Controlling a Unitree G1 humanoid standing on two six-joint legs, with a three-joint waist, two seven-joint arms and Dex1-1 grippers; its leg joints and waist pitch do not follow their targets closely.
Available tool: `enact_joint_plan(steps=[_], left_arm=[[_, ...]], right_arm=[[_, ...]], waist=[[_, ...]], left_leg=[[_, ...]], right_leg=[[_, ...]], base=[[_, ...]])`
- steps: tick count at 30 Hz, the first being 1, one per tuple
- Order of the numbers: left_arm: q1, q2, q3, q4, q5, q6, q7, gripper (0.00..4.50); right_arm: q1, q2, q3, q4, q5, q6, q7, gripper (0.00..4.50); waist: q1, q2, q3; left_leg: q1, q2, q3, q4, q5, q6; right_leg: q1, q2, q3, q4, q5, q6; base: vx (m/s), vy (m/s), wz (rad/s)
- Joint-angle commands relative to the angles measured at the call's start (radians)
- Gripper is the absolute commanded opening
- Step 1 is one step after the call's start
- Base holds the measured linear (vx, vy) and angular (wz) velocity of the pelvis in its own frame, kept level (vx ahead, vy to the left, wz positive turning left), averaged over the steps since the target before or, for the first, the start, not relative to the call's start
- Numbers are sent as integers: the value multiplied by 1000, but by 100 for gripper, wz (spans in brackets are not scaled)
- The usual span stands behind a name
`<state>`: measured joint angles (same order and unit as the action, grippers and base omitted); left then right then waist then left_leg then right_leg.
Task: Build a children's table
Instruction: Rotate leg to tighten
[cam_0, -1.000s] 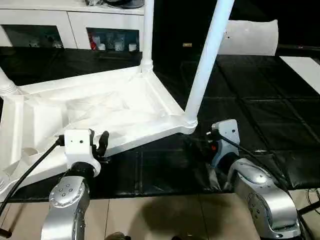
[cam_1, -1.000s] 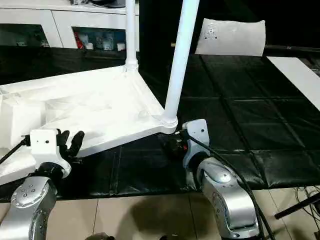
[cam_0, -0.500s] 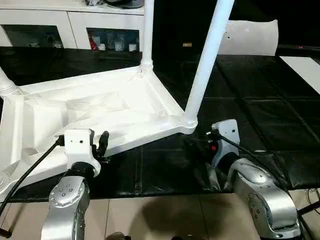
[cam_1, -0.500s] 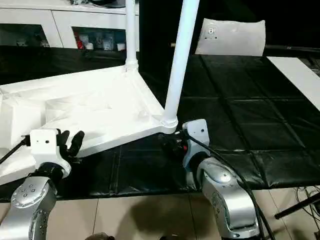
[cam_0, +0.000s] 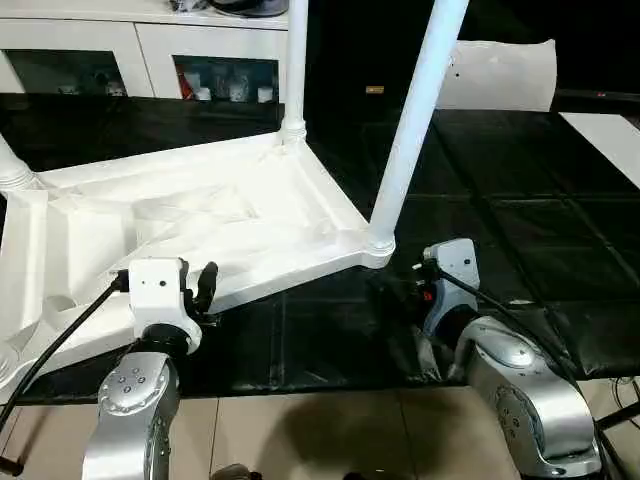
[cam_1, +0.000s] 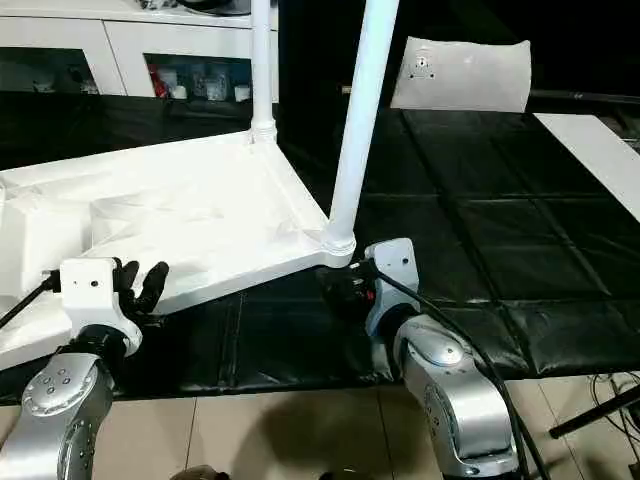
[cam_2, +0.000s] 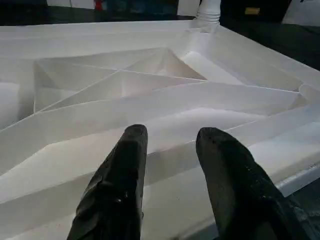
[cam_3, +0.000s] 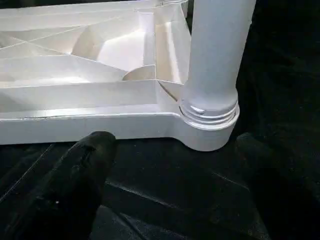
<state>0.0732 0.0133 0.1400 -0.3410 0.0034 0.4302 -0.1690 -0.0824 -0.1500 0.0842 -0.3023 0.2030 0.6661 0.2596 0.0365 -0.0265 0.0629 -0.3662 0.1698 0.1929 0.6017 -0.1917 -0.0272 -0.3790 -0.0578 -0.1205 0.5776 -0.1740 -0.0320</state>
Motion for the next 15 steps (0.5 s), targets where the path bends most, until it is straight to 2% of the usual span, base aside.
enact_joint_plan(steps=[1,15], left_arm=[[3,-2,-11,-15,7,6,4,185],[3,-2,-11,-15,7,6,4,185]], right_arm=[[-7,-5,-13,0,5,10,-3,419],[-7,-5,-13,0,5,10,-3,419]], waist=[[2,7,-57],[3,7,-58]], left_leg=[[16,77,-48,-77,-272,2],[16,76,-47,-77,-268,4]], right_leg=[[31,-104,75,-89,-365,-52],[32,-104,76,-88,-360,-55]], base=[[0,0,0],[0,0,0]])
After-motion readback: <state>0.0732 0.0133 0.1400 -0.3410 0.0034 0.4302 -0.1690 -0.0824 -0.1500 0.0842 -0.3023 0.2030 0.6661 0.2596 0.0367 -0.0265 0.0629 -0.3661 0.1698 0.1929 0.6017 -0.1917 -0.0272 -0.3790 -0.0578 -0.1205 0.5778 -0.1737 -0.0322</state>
